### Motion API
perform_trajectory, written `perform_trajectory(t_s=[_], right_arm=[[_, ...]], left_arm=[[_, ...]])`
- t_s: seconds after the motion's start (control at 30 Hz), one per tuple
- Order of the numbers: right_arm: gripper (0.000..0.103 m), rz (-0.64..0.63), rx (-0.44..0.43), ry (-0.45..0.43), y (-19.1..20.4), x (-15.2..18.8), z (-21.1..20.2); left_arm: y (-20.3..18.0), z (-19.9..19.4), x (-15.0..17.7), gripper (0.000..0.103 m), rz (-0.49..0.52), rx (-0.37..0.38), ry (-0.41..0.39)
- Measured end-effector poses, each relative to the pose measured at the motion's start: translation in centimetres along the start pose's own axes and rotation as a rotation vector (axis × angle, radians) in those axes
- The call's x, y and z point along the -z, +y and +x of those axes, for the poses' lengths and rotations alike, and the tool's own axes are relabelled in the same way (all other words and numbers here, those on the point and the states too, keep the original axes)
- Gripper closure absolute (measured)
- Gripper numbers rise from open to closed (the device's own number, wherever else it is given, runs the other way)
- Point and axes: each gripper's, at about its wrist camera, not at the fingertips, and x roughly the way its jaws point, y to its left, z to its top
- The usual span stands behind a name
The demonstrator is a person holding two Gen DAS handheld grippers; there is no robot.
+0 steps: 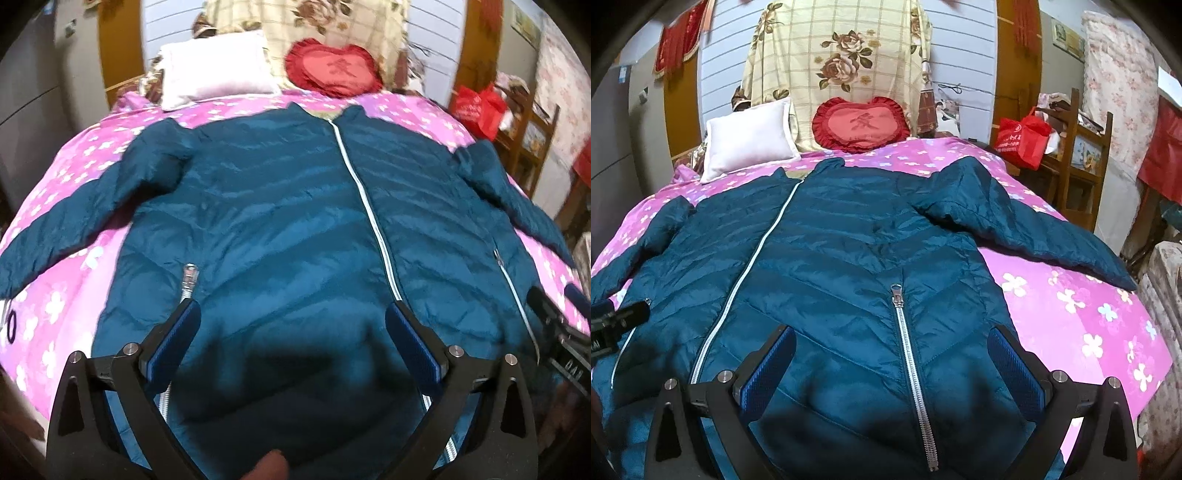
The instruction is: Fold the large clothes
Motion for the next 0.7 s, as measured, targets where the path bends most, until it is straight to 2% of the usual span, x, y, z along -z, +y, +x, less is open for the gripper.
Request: perform_trajectory(t_s=[0.17,0.3,0.43,0.53,0.6,0.63,0.7], right_arm=[[0.000,0.008,0.004,0.007,-0.3,0.1,0.2],[0.000,0.012,0.008,0.014,-0.5,0.2,0.4],[0.000,0.017,0.013,0.021,-0.6,0.3,0.5],[0.000,0.021,0.014,0.024,-0.7,0.3,0.6],[0.000,0.025,0.014,0.026,-0.8,0.4,0.7],[0.000,0.027,0.014,0.025,-0.9,0.3,0.7],[0.000,0.029,0.015,0.026,-0.9,0.3,0.8]], left_arm=[[0.7,0.0,-0.3,0.002,-0.021,0.069,0.007],[1.2,-0.1,-0.6,0.002,-0.044,0.081,0.007],[2.0,-0.3,-0.5,0.001,-0.065,0.071,-0.028],[1.9,-1.2,-0.5,0.000,-0.048,0.137,-0.102],[2.3,-1.6,-0.6,0.000,-0.032,0.203,-0.111],[2.0,-1.7,-0.7,0.000,-0.014,0.213,-0.101],[1.4,-1.9,-0.8,0.000,0.029,0.141,-0.099]])
